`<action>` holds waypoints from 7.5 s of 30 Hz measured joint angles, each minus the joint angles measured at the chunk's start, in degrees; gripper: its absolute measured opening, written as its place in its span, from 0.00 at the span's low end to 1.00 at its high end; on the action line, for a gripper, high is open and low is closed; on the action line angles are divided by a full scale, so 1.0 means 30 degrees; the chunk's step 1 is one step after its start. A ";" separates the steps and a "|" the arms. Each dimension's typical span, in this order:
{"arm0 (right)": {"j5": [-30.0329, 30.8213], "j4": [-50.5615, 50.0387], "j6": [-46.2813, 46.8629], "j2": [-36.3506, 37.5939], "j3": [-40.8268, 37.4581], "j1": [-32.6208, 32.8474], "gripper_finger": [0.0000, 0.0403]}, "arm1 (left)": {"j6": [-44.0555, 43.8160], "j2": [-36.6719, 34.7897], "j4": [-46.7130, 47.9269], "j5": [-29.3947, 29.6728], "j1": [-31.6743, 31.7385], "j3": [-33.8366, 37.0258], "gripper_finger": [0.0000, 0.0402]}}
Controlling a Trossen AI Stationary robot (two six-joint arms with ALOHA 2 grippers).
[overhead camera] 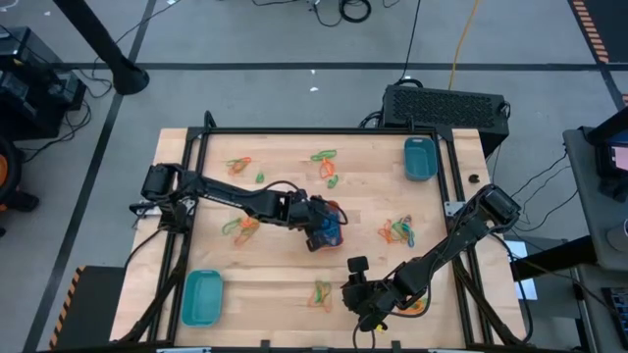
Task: Sort rubber bands into baskets
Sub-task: Put the blue rubber band into the orange bin
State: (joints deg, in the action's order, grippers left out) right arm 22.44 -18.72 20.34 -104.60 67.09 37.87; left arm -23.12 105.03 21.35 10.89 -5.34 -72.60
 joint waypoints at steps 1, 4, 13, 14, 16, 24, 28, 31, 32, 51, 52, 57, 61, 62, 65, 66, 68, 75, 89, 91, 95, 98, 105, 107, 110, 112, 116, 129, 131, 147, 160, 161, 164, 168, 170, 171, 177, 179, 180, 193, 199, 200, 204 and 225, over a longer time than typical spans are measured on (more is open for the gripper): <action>0.0000 0.0000 0.0000 0.0000 0.0000 0.0003 0.37 | 0.0007 0.0000 0.0080 0.0000 -0.0009 0.0000 0.13; 0.0000 0.0000 0.0000 0.0000 0.0000 0.0000 0.37 | 0.0334 0.0000 0.0071 -0.0005 -0.0041 0.0000 0.19; 0.0000 0.0007 0.0000 0.0000 0.0000 0.0000 0.37 | 0.0329 0.0000 0.0070 -0.0086 -0.0068 0.0000 0.39; 0.0000 0.0012 0.0000 0.0000 0.0000 0.0000 0.37 | 0.0323 0.0000 0.0063 -0.0183 -0.0068 0.0000 0.41; 0.0000 0.0015 0.0000 0.0000 0.0000 0.0000 0.37 | 0.0154 0.0000 0.0069 -0.0623 -0.0046 0.0000 0.44; 0.0007 0.0095 -0.0005 0.0000 0.0000 0.0000 0.37 | -0.1287 -0.0297 0.0514 -0.3250 0.0404 -0.0231 0.45; 0.0007 0.0150 0.0000 0.0000 0.0000 0.0019 0.37 | -0.1699 -0.1262 0.1059 -0.3278 0.0457 -0.0684 0.45; 0.0077 0.0157 0.0126 0.0000 0.0000 0.0022 0.37 | -0.1820 -0.2148 0.1395 -0.3031 0.0286 -0.0943 0.45; 0.0096 0.0114 0.0171 0.0000 0.0000 0.0022 0.37 | -0.1843 -0.2411 0.1448 -0.2932 0.0178 -0.0954 0.45; 0.0160 -0.0141 0.1224 0.0000 0.0000 0.0058 0.37 | -0.4300 -0.4685 0.6994 0.0626 -0.6282 -0.0940 0.45; 0.0160 -0.0078 0.1217 0.0000 0.0000 0.0058 0.37 | -0.4681 -0.4685 0.7267 0.0818 -0.6784 -0.0940 0.45; 0.0149 0.0193 0.1254 0.0000 0.0000 0.0058 0.37 | -0.7079 -0.4685 0.9046 0.2301 -0.9076 -0.0939 0.45; 0.0144 0.0183 0.1515 0.0000 0.0000 0.0058 0.37 | -0.9747 -0.4685 1.0770 0.2985 -1.0567 -0.0933 0.45; 0.0145 0.0189 0.1515 0.0000 0.0000 0.0058 0.37 | -1.0445 -0.4685 1.1061 0.2987 -1.0935 -0.0929 0.45; 0.0125 0.0176 0.1515 0.0000 0.0000 0.0058 0.37 | -1.2262 -0.4685 1.1739 0.2982 -1.1971 -0.0925 0.45; 0.0050 0.0170 0.1520 -0.0005 0.0000 0.0058 0.37 | -1.2680 -0.4685 1.1821 0.3004 -1.2304 -0.0925 0.45; -0.0007 0.0038 0.1551 -0.0004 0.0000 0.0058 0.37 | -1.3170 -0.4677 1.1784 0.3449 -1.2915 -0.0925 0.45; 0.0648 -0.7788 0.4953 0.1668 0.0901 -0.0105 0.37 | -1.2264 -0.4401 1.0725 0.9219 -1.3669 -0.0162 0.45; -0.3202 -2.1623 1.2721 0.4823 0.1081 -0.4235 0.37 | -0.4326 -0.5743 0.1769 0.7794 -0.8268 0.7385 0.45; -0.4163 -2.1320 1.2991 0.4823 0.0255 -0.4427 0.37 | -0.3324 -0.6483 -0.0491 0.7503 -0.7644 0.8810 0.45; -0.6562 -1.9554 1.2639 0.4806 -0.2452 -0.4408 0.37 | -0.1420 -0.8500 -0.6196 0.6796 -0.6991 1.2119 0.45; -0.7296 -1.7595 1.2575 0.4816 -0.4388 -0.4437 0.37 | 0.0281 -1.0030 -1.1082 0.5241 -0.6652 1.4044 0.45; -0.8132 -1.4207 1.4124 0.6313 -0.7308 -0.3673 0.37 | 0.7099 -1.2414 -1.7684 0.3760 -0.6125 1.5008 0.45; -0.8145 -1.3864 1.5062 0.7307 -0.8001 -0.3415 0.37 | 0.8556 -1.2823 -1.8738 0.3749 -0.5569 1.5008 0.45; -0.7713 -1.3068 1.6496 0.9179 -0.9217 -0.3267 0.37 | 0.9690 -1.3308 -1.9346 0.2343 -0.4109 1.5008 0.45; -0.7186 -1.1572 1.7290 1.0485 -1.0133 -0.3426 0.37 | 0.9904 -1.3435 -1.9304 0.0966 -0.2784 1.5008 0.45; -0.6367 -0.8908 1.7645 1.2300 -1.2054 -0.4008 0.37 | 0.9828 -1.3159 -1.9424 -0.1980 0.0101 1.5008 0.45; -0.6450 -0.5709 1.8510 1.2399 -1.3559 -0.4510 0.36 | 0.9390 -1.2633 -1.9983 -0.7001 0.2926 1.5008 0.45; -0.6380 -0.6178 1.8912 1.2206 -1.3535 -0.4510 0.33 | 0.9510 -1.2633 -1.9981 -0.7001 0.2949 1.5008 0.45; -0.6073 -0.6769 1.7734 1.1759 -1.1362 -0.4894 0.01 | 1.0354 -1.2626 -1.9931 -0.7744 0.3438 1.5008 0.45; -0.4384 -1.1615 1.4430 1.1774 -0.4567 -0.4889 0.00 | 1.0339 -1.2626 -2.0207 -0.8575 0.3663 1.5008 0.45; -0.4234 -1.1525 1.4279 1.1780 -0.4334 -0.4895 0.00 | 1.0339 -1.2626 -2.0214 -0.8575 0.3663 1.5008 0.45; -0.3974 -1.1664 1.4273 1.1785 -0.4193 -0.4900 0.00 | 1.0339 -1.2626 -2.0185 -0.8575 0.3663 1.5008 0.45; -0.3972 -1.1391 1.3254 1.1504 -0.4211 -0.5214 0.00 | 1.0341 -1.2626 -2.0162 -0.8575 0.3663 1.5008 0.45; -0.3971 -1.0187 1.1947 1.1344 -0.4211 -0.5560 0.00 | 1.0407 -1.2626 -1.9981 -0.8575 0.3667 1.5001 0.45; -0.3978 -0.9370 1.1227 1.1238 -0.4211 -0.5803 0.00 | 1.0488 -1.2626 -1.9802 -0.8575 0.3670 1.5001 0.45; -0.4519 -0.3967 0.5604 1.0024 -0.4211 -0.7505 0.00 | 1.0856 -1.2259 -1.9075 -0.8590 0.3670 1.5001 0.45; -0.5127 -0.2390 0.3852 0.9381 -0.4211 -0.8156 0.00 | 1.0856 -1.2025 -1.9118 -0.8711 0.3670 1.5001 0.45; -0.5445 -0.1669 0.3156 0.9008 -0.4211 -0.8496 0.00 | 1.0863 -1.1824 -1.9199 -0.8849 0.3670 1.4988 0.45; -0.9536 0.3136 -0.0830 0.3577 -0.4211 -1.2567 0.00 | 1.0827 -1.0877 -1.9436 -0.9856 0.4591 1.4892 0.45; -1.0091 0.3767 -0.1506 0.1971 -0.3144 -1.3041 0.00 | 1.0833 -1.0877 -1.9130 -1.0105 0.4947 1.4892 0.45; -1.0096 0.3809 -0.1519 0.1724 -0.2879 -1.3036 0.00 | 1.0834 -1.0877 -1.9006 -1.0112 0.4995 1.4892 0.45; -1.0076 0.3551 -0.1585 0.0904 -0.1912 -1.3012 0.00 | 1.0820 -1.0877 -1.8568 -1.0098 0.5306 1.4892 0.45; -1.0803 0.2108 -0.1522 0.0517 -0.0954 -1.3115 0.35 | 1.0834 -1.0885 -1.8390 -1.0083 0.5290 1.4892 0.45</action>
State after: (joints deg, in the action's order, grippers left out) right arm -9.97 -12.40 15.77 -103.05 64.23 -1.48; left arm 9.39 72.38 -33.81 -19.35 10.53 -27.92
